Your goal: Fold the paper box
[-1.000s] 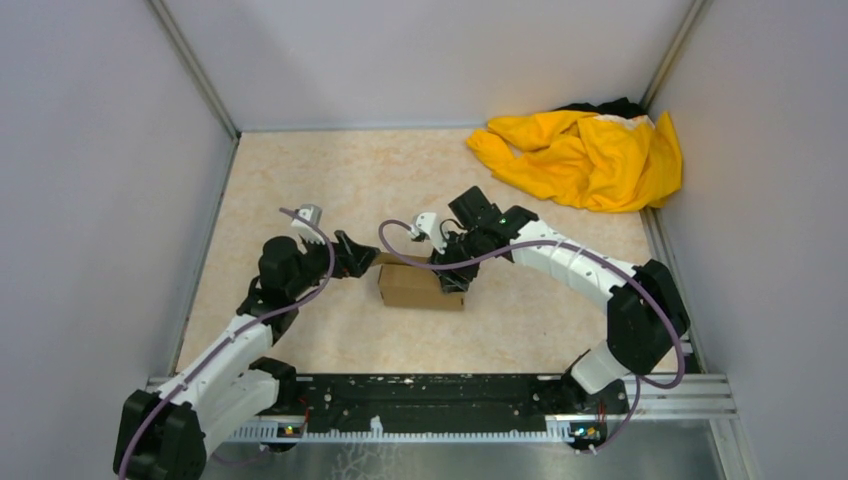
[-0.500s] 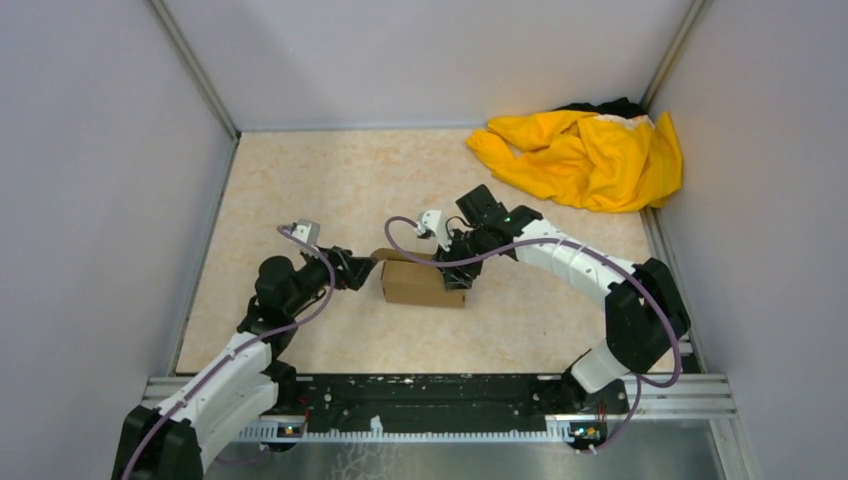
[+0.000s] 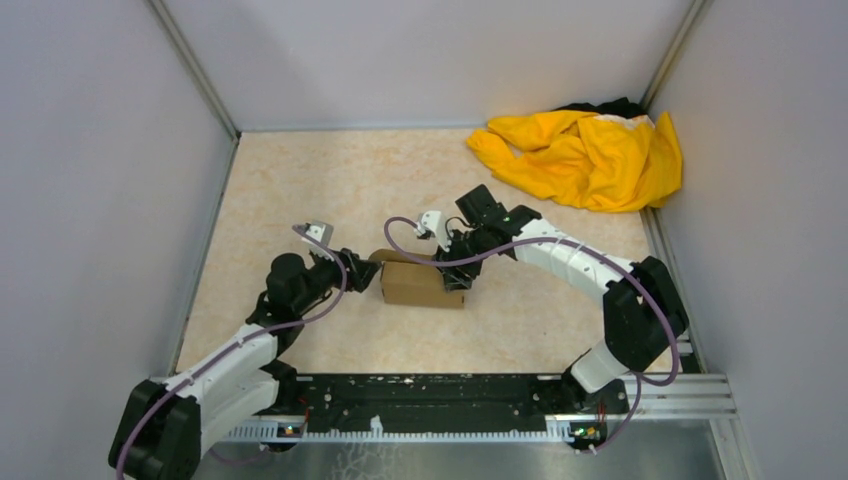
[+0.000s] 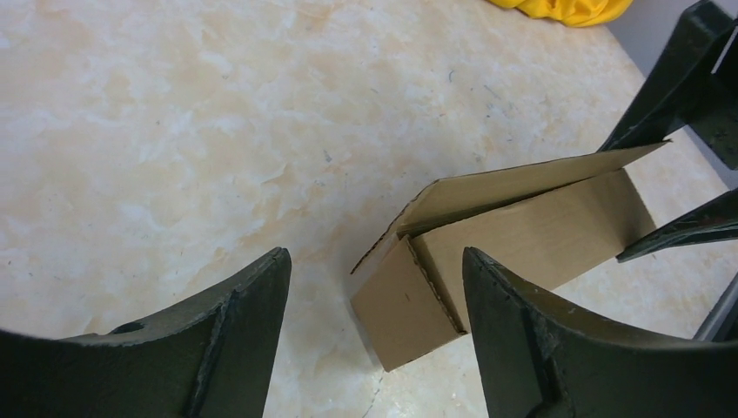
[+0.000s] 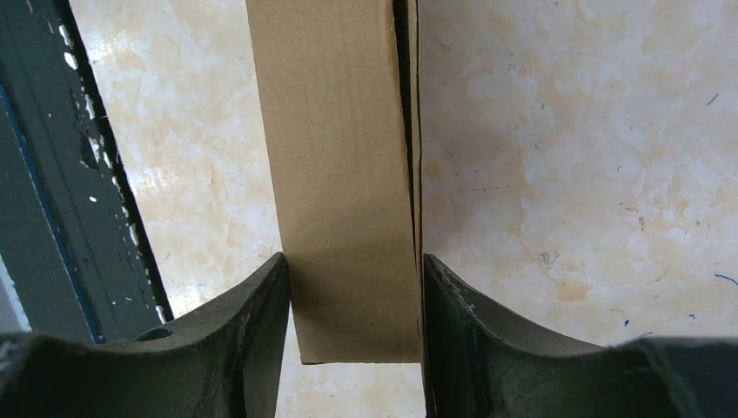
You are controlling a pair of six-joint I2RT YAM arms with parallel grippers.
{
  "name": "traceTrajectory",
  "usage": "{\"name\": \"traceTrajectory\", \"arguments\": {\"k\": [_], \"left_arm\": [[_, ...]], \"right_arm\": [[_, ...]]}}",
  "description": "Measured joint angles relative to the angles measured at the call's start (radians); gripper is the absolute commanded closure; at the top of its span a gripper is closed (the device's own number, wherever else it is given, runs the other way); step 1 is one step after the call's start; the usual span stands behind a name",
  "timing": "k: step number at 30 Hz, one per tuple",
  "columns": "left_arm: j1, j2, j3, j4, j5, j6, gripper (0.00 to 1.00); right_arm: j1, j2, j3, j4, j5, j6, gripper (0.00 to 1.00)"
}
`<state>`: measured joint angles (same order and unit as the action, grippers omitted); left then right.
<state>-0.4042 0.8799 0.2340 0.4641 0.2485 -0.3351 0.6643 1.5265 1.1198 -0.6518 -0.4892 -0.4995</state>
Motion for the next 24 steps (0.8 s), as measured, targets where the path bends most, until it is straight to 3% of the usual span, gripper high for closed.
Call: {"name": "traceTrajectory", "arguments": {"k": [24], "left_arm": [[0.0,0.113,0.051,0.003,-0.008,0.027,0.59]], "right_arm": [[0.0,0.01,0.0,0.008,-0.006,-0.006,0.72]]}}
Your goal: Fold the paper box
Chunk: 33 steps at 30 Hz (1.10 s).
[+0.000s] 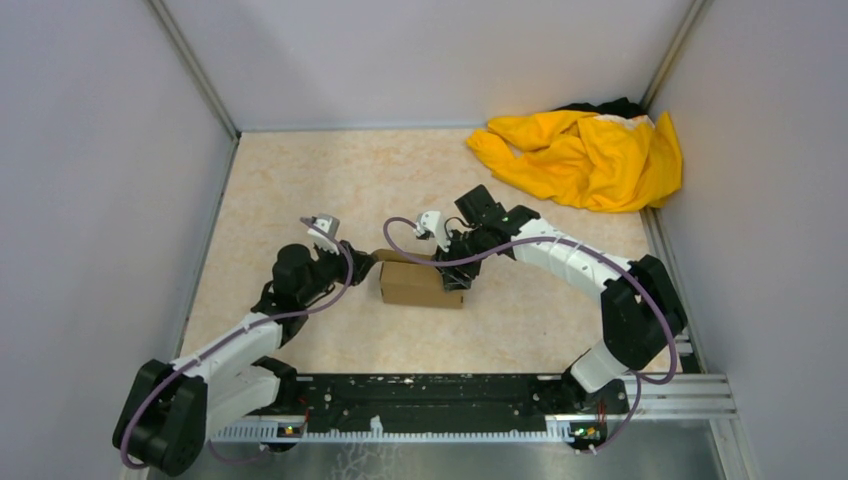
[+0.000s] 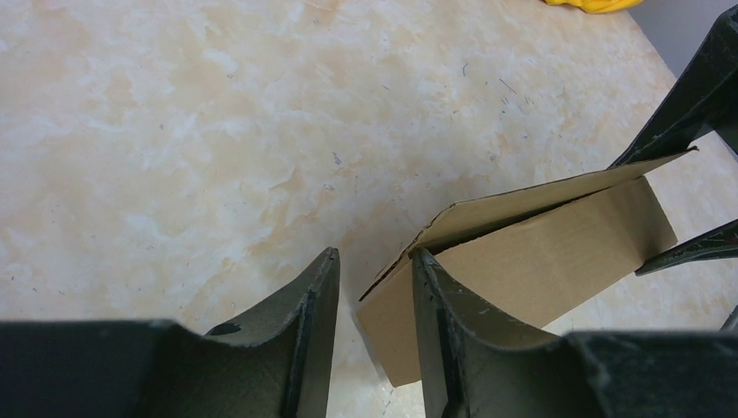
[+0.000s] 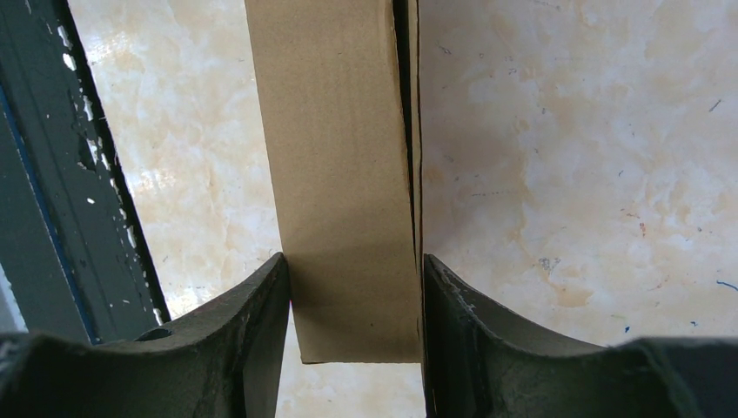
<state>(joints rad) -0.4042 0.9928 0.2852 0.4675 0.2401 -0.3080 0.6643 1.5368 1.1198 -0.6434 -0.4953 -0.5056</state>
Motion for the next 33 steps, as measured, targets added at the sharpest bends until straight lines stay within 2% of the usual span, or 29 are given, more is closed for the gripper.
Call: {"name": "traceTrajectory", "arguments": {"k": [3,7,33], "left_arm": [[0.0,0.014,0.011,-0.001,0.005,0.003,0.66],[0.0,0.026,0.025,-0.002,0.013,0.006,0.69],[0.0,0.1,0.16,-0.12,0.042,-0.016,0.76]], "right_arm": [[0.0,0.0,0.0,0.0,0.001,0.0,0.73],[0.004,0.004,0.0,0.005,0.009,0.0,0.73],[0.065,0.004,-0.009,0.076,0.144,0.019,0.73]]}}
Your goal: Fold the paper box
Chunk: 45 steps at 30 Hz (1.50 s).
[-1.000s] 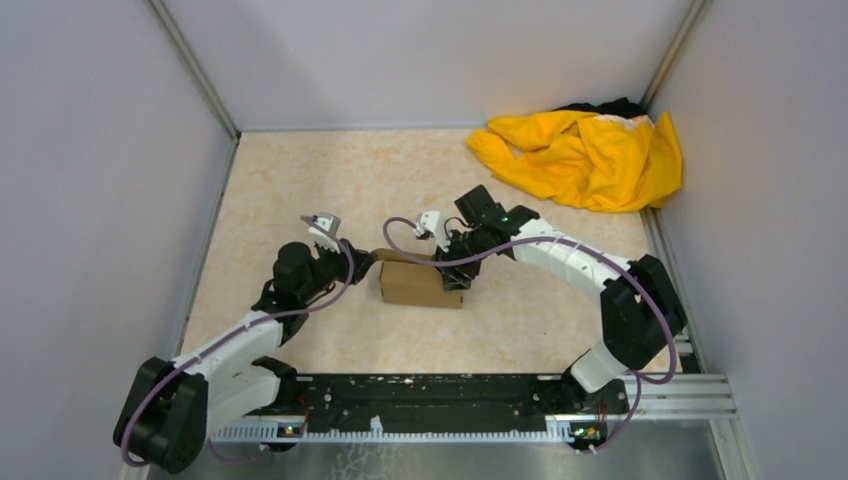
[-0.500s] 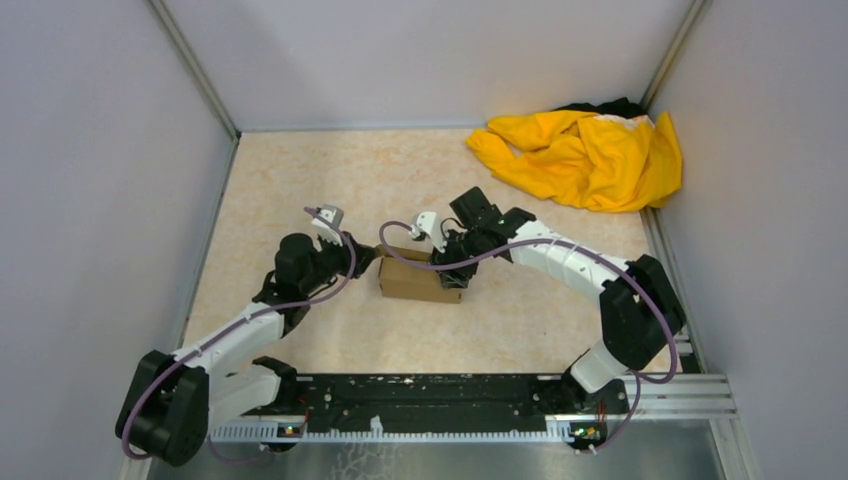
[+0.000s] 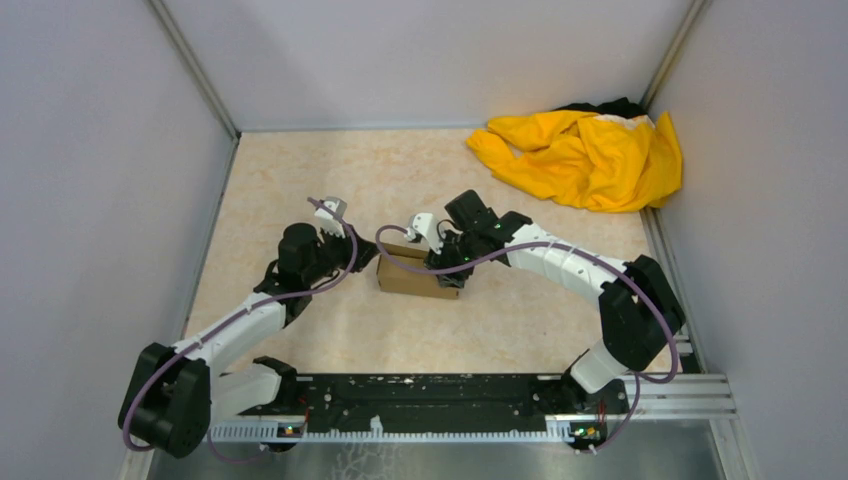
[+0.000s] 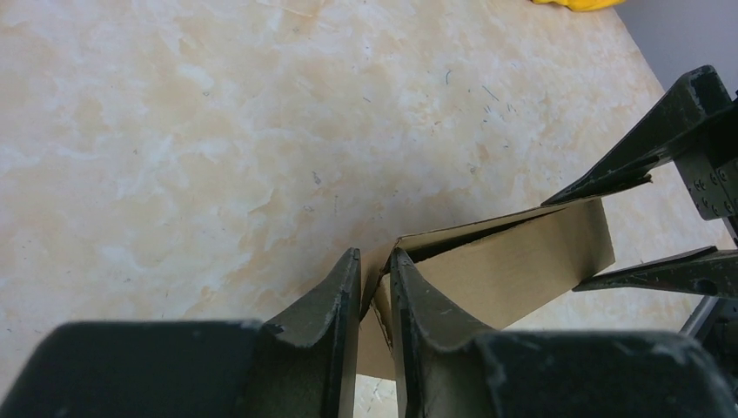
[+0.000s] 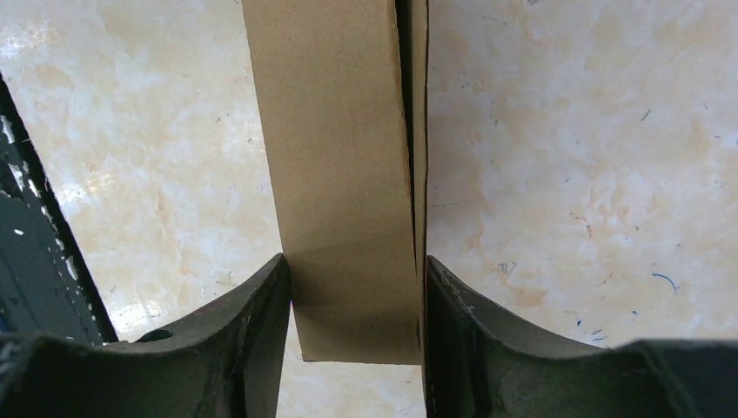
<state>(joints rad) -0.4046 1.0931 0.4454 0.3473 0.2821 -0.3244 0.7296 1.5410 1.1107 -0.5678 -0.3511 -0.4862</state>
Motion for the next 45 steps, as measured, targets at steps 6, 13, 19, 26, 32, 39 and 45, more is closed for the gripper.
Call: {"name": "traceTrajectory", "arguments": {"k": [6,13,19,26,32,39,45], "left_arm": [[-0.002,0.016,0.04,-0.046,0.0,-0.01,0.77],[-0.006,0.047,0.086,-0.096,-0.001,-0.019,0.82],[-0.009,0.055,0.103,-0.12,-0.003,-0.019,0.94],[-0.01,0.09,0.158,-0.178,-0.011,-0.019,0.95],[-0.01,0.128,0.208,-0.222,-0.011,-0.02,0.95],[-0.01,0.156,0.256,-0.276,-0.008,-0.023,0.94],[-0.01,0.173,0.282,-0.305,-0.006,-0.026,0.94]], "right_arm": [[0.01,0.0,-0.004,0.01,0.018,0.006,0.73],[0.015,0.0,-0.005,0.019,0.043,0.018,0.74],[0.018,0.0,-0.007,0.025,0.055,0.019,0.74],[0.021,0.0,-0.011,0.037,0.069,0.024,0.74],[0.021,0.0,-0.011,0.043,0.087,0.026,0.74],[0.021,0.0,-0.011,0.044,0.097,0.026,0.74],[0.021,0.001,-0.011,0.045,0.1,0.026,0.74]]}}
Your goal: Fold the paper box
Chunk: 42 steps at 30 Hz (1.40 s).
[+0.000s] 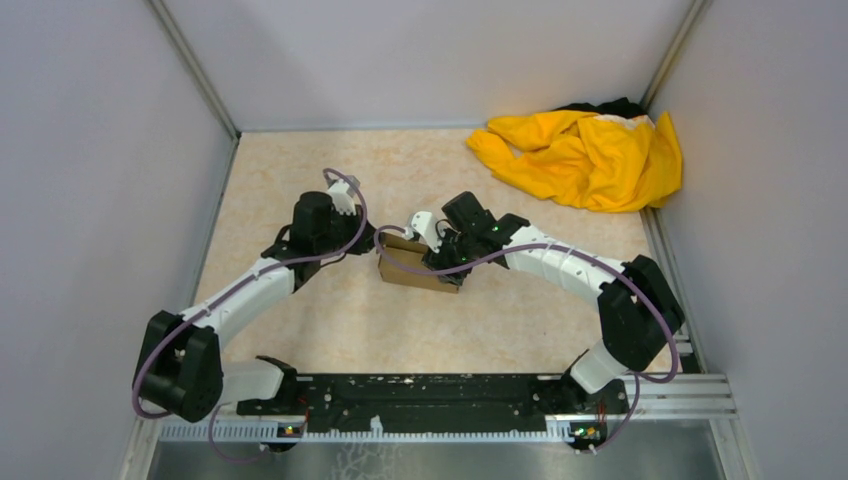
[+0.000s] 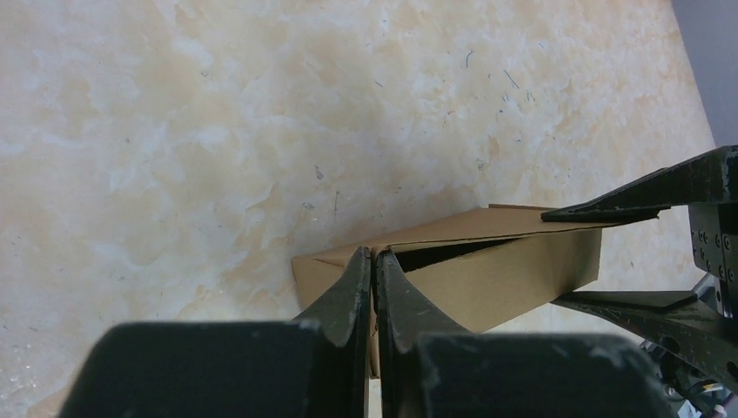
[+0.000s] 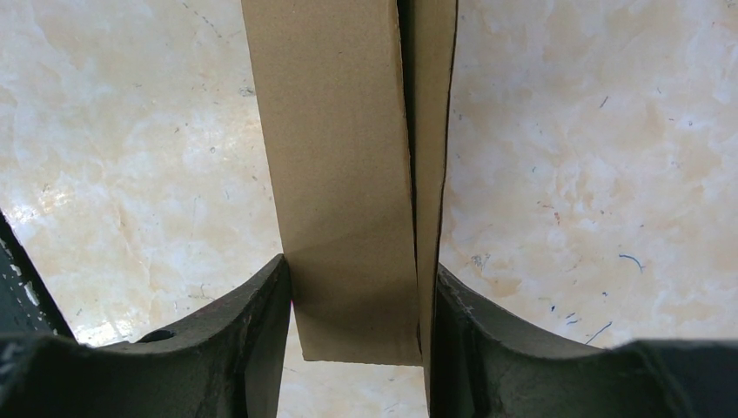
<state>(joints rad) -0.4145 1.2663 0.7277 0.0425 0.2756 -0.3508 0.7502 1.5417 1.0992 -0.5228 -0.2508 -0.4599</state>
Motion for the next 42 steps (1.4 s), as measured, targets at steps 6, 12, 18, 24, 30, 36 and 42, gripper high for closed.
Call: {"name": "traceTrajectory", "arguments": {"k": [6,12,18,24,30,36,42], "left_arm": [[0.0,0.014,0.024,-0.027,0.0,-0.017,0.94],[0.001,0.036,0.04,-0.026,0.0,-0.039,0.93],[0.003,0.073,0.068,-0.023,0.001,-0.058,0.92],[0.005,0.093,0.084,-0.021,0.001,-0.076,0.92],[0.006,0.1,0.09,-0.02,-0.003,-0.094,0.93],[0.008,0.117,0.106,-0.025,-0.008,-0.119,0.92],[0.012,0.128,0.111,-0.02,-0.008,-0.144,0.92]], "right_arm": [[0.0,0.003,0.0,0.002,0.003,0.001,0.74],[0.0,0.008,0.001,0.007,0.007,0.016,0.75],[0.0,0.014,0.003,0.014,0.012,0.029,0.75],[0.0,0.023,0.01,0.016,0.018,0.037,0.76],[0.0,0.032,0.017,0.017,0.019,0.038,0.76],[0.0,0.04,0.024,0.02,0.021,0.045,0.76],[-0.002,0.05,0.035,0.018,0.018,0.052,0.7]]}}
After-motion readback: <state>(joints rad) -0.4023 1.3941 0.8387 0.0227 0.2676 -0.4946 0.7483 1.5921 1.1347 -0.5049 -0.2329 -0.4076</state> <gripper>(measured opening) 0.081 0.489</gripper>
